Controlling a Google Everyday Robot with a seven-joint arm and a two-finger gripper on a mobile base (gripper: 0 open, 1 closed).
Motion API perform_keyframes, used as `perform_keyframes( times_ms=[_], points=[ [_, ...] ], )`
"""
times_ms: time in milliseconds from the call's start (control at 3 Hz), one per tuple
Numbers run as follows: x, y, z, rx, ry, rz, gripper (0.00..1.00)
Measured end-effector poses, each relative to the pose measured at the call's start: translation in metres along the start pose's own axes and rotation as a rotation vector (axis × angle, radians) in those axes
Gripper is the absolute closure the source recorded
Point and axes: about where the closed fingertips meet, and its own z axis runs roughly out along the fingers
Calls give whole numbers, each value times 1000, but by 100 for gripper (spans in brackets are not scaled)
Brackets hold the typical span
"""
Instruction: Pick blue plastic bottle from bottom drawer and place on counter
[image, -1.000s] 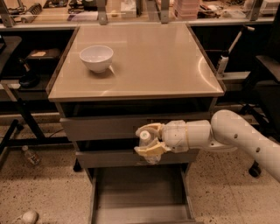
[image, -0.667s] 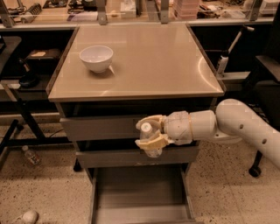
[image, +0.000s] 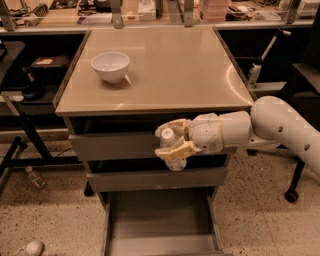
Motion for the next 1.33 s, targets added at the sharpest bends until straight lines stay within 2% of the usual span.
perform_keyframes(
  times_ms=[667, 1000, 1333],
  points=[
    [-61, -22, -27, 28, 8, -38, 100],
    [-115, -44, -54, 38, 40, -76, 100],
    [-116, -45, -54, 36, 41, -80, 100]
  ],
)
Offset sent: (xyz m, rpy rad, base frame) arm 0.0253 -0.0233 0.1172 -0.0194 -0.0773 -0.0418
